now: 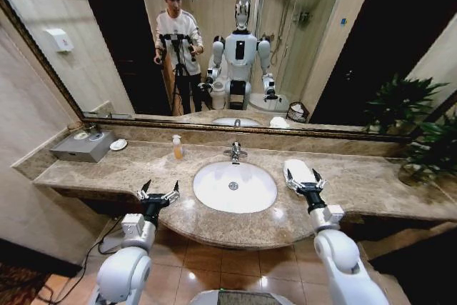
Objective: Pick up the towel from the sink counter and wipe the mirror surface.
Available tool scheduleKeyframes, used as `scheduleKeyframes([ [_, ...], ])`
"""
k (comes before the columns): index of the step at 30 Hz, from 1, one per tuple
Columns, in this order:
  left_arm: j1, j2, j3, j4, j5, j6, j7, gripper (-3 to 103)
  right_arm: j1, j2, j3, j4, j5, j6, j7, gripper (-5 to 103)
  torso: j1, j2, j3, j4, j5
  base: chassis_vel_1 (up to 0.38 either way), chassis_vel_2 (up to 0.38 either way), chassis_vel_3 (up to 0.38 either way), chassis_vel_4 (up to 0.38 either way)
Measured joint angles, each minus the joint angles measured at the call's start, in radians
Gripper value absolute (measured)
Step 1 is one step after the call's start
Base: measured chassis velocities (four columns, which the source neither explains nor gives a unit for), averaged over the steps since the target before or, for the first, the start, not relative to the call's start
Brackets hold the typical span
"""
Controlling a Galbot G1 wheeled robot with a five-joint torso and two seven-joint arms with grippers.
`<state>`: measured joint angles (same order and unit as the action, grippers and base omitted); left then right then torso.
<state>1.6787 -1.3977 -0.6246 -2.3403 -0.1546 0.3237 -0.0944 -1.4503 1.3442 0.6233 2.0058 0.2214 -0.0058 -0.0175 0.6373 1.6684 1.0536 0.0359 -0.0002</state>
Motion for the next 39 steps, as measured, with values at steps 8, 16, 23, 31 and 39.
scheduleKeyframes([
  [8, 0.0, 0.0, 0.0, 0.0, 0.0, 0.0, 0.0, 100, -0.022, 0.011, -0.007, 0.031, -0.043, -0.071, -0.008, 100, 0.0, 0.0, 0.0, 0.0, 0.0, 0.0, 0.0, 0.0, 0.0],
  [16, 0.0, 0.0, 0.0, 0.0, 0.0, 0.0, 0.0, 100, -0.048, 0.002, -0.006, 0.04, -0.044, -0.09, -0.016, 100, 0.0, 0.0, 0.0, 0.0, 0.0002, 0.011, -0.009, -0.007, 0.013],
  [23, 0.0, 0.0, 0.0, 0.0, 0.0, 0.0, 0.0, 100, -0.095, 0.004, 0.017, 0.04, -0.029, -0.046, -0.027, 100, 0.0, 0.0, 0.0, 0.0, 0.0001, 0.072, -0.069, -0.083, 0.091],
  [31, 0.0, 0.0, 0.0, 0.0, 0.0, 0.0, 0.0, 100, -0.142, 0.01, 0.029, 0.04, -0.027, -0.006, -0.032, 100, 0.0, 0.0, 0.0, -0.0001, 0.0002, 0.118, -0.108, -0.119, 0.109],
  [39, 0.0, 0.0, 0.0, 0.0, 0.0, 0.0, 0.0, 100, -0.183, 0.01, 0.034, 0.04, -0.014, 0.031, -0.035, 100, 0.0, 0.0, 0.0, 0.0, 0.0001, 0.112, -0.135, -0.125, 0.14],
])
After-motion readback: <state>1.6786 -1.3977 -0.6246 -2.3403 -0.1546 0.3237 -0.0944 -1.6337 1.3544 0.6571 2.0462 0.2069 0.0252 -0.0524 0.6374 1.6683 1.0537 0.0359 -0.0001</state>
